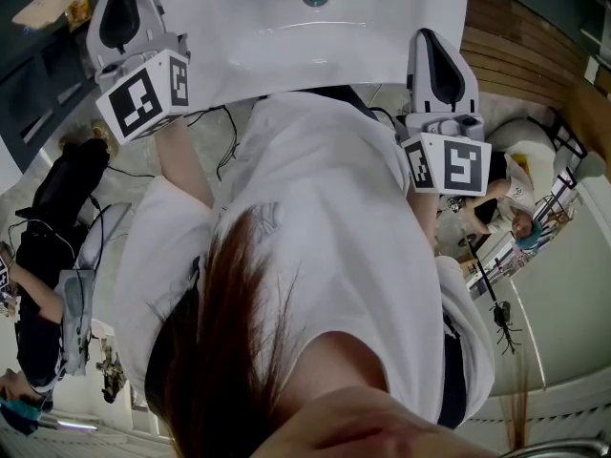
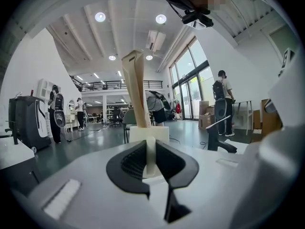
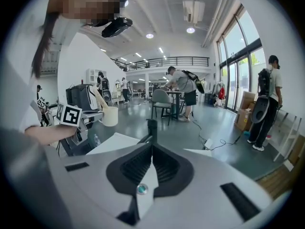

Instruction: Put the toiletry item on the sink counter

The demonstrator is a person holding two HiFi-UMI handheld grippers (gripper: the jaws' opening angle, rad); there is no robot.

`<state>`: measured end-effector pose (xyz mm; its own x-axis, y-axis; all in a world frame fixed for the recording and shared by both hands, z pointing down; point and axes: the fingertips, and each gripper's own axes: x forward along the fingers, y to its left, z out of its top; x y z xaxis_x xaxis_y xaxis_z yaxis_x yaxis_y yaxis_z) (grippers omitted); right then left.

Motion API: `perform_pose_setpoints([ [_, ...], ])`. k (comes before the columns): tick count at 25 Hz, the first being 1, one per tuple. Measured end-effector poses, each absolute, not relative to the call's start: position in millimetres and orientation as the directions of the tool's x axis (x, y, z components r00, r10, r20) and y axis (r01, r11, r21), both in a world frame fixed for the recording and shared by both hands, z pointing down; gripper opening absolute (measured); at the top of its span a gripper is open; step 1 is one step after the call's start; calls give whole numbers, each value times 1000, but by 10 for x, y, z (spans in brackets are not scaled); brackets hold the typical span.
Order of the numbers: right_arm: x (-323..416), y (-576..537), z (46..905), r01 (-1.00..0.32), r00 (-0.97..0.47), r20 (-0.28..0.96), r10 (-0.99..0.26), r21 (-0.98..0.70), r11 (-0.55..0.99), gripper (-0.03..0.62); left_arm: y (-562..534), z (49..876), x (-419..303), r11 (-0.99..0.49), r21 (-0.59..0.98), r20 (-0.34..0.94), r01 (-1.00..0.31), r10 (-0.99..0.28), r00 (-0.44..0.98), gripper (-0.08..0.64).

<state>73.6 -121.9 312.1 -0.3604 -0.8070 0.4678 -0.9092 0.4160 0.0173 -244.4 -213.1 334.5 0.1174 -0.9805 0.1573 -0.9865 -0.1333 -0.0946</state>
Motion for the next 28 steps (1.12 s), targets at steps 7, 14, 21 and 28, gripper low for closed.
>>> perform_pose_setpoints([
  [7, 693, -1246, 3142, -905, -367, 472, -802, 18, 424, 11, -2160, 3440, -2485, -125, -93, 156, -988, -982, 109, 48],
  [14, 653, -1225, 3215, -900, -374, 478, -795, 19, 435, 11, -2141, 3597, -2511, -123, -96, 159, -988, -981, 107, 48],
  [21, 658, -1252, 3216, -899, -375, 479, -793, 18, 437, 11, -2180, 3738, -2503, -127, -104, 172, -986, -979, 107, 49],
  [28, 650, -1216, 3229, -900, -373, 482, -793, 21, 436, 11, -2155, 3944, -2544, -112, -93, 202, -989, -975, 91, 48],
])
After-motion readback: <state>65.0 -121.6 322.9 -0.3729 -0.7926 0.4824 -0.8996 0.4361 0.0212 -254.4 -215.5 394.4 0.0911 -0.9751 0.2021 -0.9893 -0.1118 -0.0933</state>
